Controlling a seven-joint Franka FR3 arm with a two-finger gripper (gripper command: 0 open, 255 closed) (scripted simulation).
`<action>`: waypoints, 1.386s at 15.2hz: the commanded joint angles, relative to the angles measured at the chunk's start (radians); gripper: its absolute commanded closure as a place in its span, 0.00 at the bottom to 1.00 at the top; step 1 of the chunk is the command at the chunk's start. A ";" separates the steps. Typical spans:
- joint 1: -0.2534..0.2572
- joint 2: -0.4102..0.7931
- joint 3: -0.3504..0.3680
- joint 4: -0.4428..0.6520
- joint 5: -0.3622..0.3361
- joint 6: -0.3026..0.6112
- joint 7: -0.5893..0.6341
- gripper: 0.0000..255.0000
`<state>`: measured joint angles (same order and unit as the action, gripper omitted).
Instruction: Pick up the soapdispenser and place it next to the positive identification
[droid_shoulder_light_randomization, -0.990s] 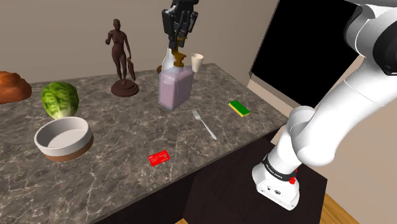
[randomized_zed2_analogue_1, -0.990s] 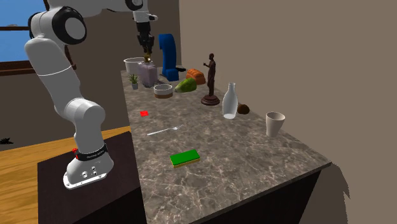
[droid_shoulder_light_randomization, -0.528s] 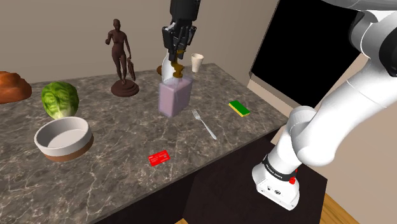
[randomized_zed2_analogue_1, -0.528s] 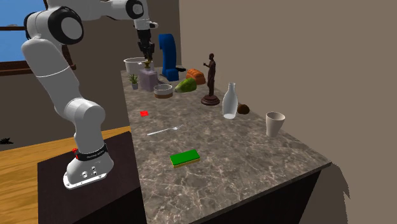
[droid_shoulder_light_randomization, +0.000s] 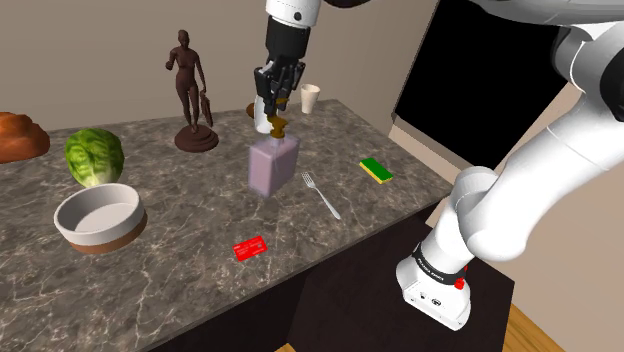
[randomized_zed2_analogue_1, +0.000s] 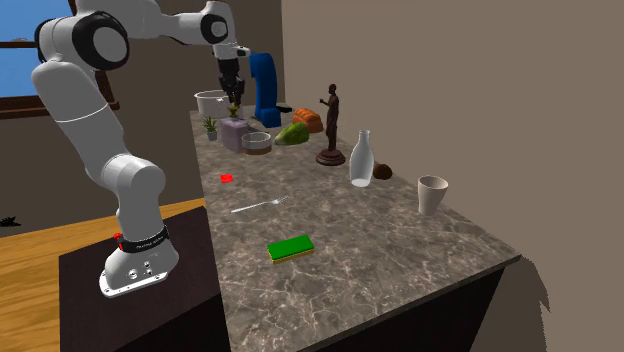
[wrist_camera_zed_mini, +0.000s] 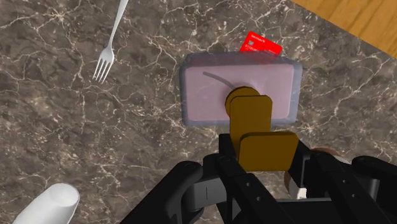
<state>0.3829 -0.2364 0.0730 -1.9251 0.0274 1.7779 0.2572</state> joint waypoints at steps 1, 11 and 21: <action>0.000 -0.004 0.000 -0.031 0.001 0.028 0.000 1.00; 0.001 -0.004 0.002 -0.166 0.002 0.162 -0.002 1.00; 0.002 0.018 0.004 -0.279 0.002 0.298 -0.002 1.00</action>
<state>0.3836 -0.2198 0.0749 -2.1925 0.0291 2.0619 0.2518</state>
